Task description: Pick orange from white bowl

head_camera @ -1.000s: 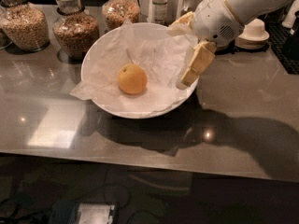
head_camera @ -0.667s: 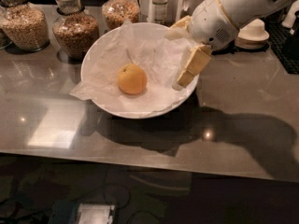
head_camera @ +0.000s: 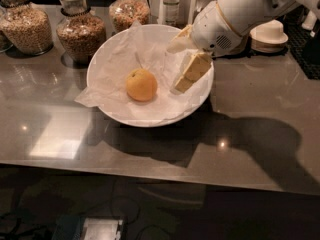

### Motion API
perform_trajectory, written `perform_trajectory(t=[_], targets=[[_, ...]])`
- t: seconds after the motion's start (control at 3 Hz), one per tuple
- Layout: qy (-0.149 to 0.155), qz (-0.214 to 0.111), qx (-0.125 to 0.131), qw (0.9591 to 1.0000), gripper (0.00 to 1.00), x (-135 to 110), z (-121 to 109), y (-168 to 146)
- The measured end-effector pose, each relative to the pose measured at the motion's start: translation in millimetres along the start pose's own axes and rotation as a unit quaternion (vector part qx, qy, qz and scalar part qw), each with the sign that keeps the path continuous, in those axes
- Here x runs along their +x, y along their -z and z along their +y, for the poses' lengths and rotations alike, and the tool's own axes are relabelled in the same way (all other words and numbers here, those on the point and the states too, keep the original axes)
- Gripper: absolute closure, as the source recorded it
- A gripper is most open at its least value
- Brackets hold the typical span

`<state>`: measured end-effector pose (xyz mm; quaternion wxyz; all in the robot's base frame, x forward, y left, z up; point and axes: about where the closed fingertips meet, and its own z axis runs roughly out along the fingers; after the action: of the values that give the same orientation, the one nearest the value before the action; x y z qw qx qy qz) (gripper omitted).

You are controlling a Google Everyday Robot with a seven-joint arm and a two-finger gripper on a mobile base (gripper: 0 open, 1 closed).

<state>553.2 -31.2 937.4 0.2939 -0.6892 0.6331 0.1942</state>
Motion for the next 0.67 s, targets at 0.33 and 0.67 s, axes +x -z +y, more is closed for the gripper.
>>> perform_trajectory(t=[0.33, 0.67], targets=[[0.000, 0.000, 0.000, 1.0000, 0.25, 0.0, 0.0, -0.1], [-0.001, 0.003, -0.003, 1.0000, 0.35, -0.5, 0.1, -4.1]])
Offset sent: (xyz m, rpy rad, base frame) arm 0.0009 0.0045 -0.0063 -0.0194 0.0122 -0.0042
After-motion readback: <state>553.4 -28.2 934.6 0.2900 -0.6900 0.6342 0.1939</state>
